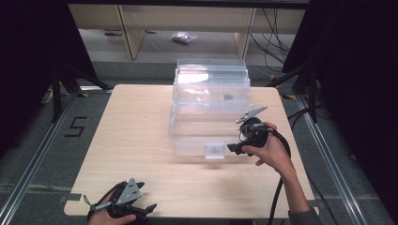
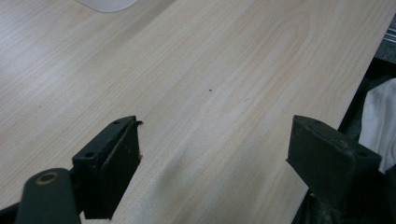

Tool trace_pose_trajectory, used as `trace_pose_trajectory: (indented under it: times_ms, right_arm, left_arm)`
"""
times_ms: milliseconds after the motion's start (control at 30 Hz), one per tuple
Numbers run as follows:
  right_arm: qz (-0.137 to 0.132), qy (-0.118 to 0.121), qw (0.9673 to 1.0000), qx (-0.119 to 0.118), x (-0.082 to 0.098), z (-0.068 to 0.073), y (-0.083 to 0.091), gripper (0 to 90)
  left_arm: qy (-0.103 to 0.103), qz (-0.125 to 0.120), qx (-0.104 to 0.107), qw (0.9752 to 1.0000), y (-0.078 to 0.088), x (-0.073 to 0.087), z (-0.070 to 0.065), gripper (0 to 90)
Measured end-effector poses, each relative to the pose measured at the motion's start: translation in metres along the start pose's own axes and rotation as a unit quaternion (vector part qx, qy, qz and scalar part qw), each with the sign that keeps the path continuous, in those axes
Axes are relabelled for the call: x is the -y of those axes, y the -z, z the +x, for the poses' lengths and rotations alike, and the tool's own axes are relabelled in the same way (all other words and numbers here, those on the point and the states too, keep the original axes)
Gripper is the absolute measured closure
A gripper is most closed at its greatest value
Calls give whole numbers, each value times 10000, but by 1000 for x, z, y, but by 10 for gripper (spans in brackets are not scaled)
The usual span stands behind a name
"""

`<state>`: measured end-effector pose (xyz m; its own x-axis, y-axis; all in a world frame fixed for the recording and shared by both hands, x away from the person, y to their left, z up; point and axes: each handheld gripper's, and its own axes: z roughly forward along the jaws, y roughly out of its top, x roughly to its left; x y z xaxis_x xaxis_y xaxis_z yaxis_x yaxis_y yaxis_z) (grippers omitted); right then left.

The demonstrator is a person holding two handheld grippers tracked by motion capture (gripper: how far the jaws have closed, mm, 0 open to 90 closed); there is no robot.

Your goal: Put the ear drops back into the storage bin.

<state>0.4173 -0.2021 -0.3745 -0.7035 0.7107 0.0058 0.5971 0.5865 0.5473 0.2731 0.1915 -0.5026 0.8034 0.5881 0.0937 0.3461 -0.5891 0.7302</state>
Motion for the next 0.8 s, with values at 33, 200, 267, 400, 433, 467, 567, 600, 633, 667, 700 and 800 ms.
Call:
trace_pose_trajectory:
  times_ms: [33,200,267,400,433,467,567,600,633,667,700,800]
  right_arm:
    - [-68,15,10000,-42,4,2,0,209]
    - [-202,90,9997,-56,11,9,1,208]
    - [-115,-5,9999,-98,11,12,3,209]
    - [-184,42,9998,-77,12,14,4,207]
    - [-260,215,9994,-97,13,14,4,206]
    - [-260,215,9994,-97,13,14,4,206]
    - [-277,98,9995,-101,16,18,5,204]
    - [-277,98,9995,-101,16,18,5,204]
    - [-305,202,9993,-90,17,18,4,204]
    - [-326,151,9993,-118,18,19,4,203]
    - [-375,145,9991,-94,18,20,4,203]
    - [-452,223,9986,-128,20,21,2,203]
  left_arm:
    - [122,-56,50,9999,0,0,-2,165]
    - [44,-46,33,10000,1,0,-1,165]
    - [30,-46,39,10000,1,0,-1,165]
    - [102,-2,27,9999,2,0,-1,165]
    - [85,-27,31,10000,1,0,-1,165]
    - [-32,-6,28,10000,1,-1,0,165]
    - [15,-33,72,10000,1,0,-1,165]
    - [15,-33,72,10000,1,0,-1,165]
    - [22,-65,45,10000,2,0,-1,165]
    - [78,-31,27,10000,2,0,-2,165]
    - [81,-42,21,10000,2,0,-1,165]
    - [79,-37,24,10000,2,0,-2,165]
